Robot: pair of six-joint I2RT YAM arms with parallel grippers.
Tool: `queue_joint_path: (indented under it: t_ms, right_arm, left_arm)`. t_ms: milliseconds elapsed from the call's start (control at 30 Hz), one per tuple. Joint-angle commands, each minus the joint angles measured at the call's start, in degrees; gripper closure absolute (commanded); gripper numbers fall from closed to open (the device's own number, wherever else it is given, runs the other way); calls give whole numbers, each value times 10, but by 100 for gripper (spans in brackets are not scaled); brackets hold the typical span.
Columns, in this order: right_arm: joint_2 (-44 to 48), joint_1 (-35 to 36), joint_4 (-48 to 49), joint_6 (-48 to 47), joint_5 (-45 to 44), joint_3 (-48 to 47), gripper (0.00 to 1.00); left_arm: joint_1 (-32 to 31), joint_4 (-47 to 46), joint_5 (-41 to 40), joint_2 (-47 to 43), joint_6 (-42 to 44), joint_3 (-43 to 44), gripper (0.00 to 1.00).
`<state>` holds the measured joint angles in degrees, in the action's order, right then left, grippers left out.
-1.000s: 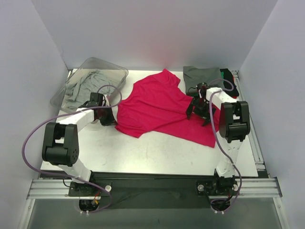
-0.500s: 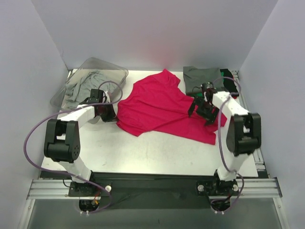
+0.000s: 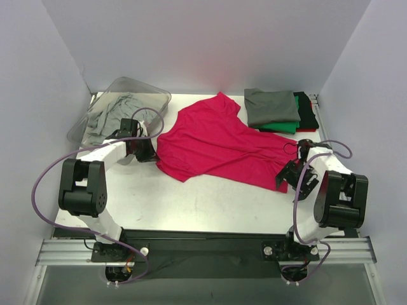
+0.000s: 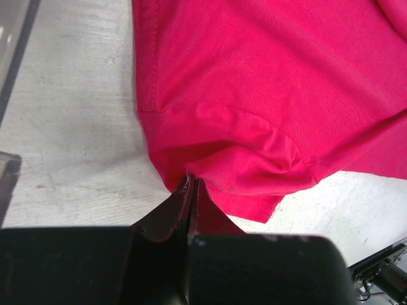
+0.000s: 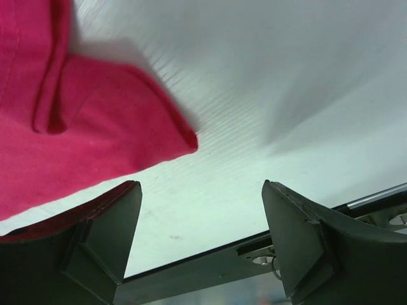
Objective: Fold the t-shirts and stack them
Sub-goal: Grap the side of the flattened tshirt closest away from the robot with both arms
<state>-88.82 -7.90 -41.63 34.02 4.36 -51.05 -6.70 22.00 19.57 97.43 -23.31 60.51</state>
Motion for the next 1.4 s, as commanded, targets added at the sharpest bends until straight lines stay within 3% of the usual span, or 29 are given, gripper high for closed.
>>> queue_joint_path:
  t_ms: [0, 733, 1000, 1233, 1367]
  right_arm:
    - [18, -28, -25, -19, -7, -16, 23]
    - [-56, -48, 56, -12, 9, 11, 50]
    - [-87, -44, 79, -8, 14, 16, 73]
    - [-73, -43, 70, -10, 28, 24, 100]
    - [-38, -32, 45, -3, 61, 35, 100]
  left_arm:
    - [4, -27, 17, -4, 4, 12, 100]
    - [4, -21, 17, -5, -1, 14, 100]
    - [3, -15, 15, -10, 1, 15, 100]
    - [4, -7, 16, -19, 2, 14, 100]
    - [4, 9, 16, -42, 6, 15, 100]
